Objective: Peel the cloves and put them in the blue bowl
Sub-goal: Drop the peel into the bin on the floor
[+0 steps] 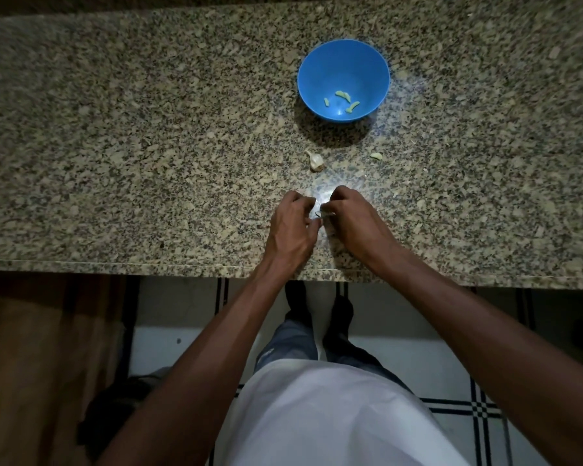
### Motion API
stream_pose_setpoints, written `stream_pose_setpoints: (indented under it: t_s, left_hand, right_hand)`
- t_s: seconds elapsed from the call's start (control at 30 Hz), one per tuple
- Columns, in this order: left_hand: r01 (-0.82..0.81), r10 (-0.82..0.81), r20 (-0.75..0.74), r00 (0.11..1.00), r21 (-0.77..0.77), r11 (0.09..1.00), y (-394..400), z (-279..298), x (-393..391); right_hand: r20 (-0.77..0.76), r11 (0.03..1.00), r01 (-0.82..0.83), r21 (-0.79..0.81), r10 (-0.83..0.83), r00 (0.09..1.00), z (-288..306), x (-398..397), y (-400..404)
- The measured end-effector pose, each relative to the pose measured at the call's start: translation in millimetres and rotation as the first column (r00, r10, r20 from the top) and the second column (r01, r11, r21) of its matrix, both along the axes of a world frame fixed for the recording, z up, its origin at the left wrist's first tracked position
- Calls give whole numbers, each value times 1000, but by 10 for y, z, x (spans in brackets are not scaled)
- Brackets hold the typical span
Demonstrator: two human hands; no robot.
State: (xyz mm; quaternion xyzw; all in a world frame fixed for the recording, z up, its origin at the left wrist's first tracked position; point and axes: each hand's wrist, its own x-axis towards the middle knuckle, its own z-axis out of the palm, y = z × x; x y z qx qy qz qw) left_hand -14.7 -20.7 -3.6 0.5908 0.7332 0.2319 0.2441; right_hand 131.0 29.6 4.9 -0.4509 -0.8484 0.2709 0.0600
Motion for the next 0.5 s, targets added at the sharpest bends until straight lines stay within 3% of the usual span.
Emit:
stream_pose_setpoints:
  t_s: [0.37,0.43,0.5]
  left_hand:
    - [72,-67,-110,992,39,997,136,-37,26]
    - [76,-68,-149,986,50,996,107,-115,45]
    - [59,-51,-154,987,45,997,85,-161,65]
  right_hand:
    - [-62,982,170,85,-165,984,-84,-91,-66]
    - [-90,971,232,62,-226,970,-94,-115,-68]
    - [-161,938,342,-63,-348,924,-101,-129,-31]
